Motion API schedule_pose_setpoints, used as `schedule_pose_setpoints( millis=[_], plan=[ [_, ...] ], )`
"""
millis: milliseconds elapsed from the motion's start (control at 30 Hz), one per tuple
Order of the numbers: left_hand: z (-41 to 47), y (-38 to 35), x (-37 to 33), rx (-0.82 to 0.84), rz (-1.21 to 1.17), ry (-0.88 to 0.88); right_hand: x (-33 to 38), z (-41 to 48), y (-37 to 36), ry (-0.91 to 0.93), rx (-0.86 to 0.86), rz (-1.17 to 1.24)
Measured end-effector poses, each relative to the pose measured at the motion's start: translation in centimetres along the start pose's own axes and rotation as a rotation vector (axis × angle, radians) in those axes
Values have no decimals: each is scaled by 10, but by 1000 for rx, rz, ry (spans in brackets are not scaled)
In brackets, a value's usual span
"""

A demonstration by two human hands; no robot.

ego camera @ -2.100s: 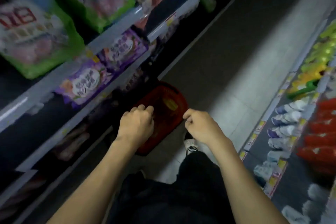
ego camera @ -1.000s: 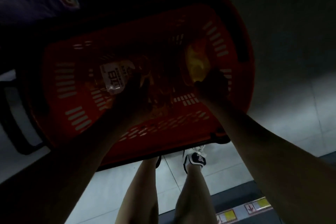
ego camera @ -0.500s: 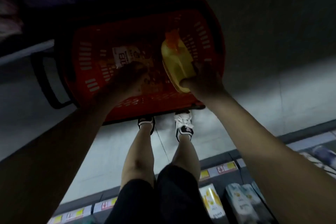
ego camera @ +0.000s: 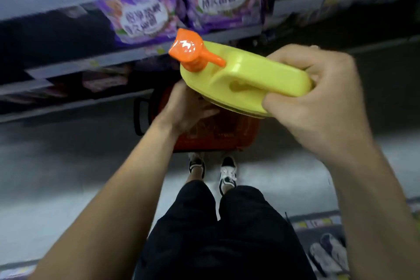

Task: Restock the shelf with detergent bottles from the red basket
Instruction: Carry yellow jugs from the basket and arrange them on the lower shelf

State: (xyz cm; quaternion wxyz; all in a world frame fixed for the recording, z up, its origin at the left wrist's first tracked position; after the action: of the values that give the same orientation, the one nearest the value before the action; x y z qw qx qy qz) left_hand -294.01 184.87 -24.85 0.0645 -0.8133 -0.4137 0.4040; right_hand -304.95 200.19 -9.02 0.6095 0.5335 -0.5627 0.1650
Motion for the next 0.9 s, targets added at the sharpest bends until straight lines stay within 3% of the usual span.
schedule_pose_setpoints(
  millis=[267,400,567,800,900],
  plan=[
    [-125,-67,-59,-98,-181,-346,91,3,29,511,-30,331],
    [-172,-52,-54,-234,-241,-388,92,9,-3,427,165,398],
    [-215,-18,-43,-283,-166,-438,107,3,-53,351,170,455],
    [-319,61,-46,-323,69,-646,187,-4,-145,481,301,462],
    [-375,106,-51,-447,162,-772,243,-11,-197,555,416,441]
  ],
)
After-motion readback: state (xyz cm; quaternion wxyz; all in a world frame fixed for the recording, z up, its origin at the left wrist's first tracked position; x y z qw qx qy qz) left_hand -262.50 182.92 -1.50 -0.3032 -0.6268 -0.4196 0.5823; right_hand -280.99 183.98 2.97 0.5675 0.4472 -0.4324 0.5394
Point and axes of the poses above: each hand's wrist, its own z-axis towards the middle knuckle, its own y-axis out of the back of the hand, x = y × z, the point moved 1 cm from there along z, towards the middle knuckle, and after that the axes turned 9 degrees about x, right-handed, at the moved point
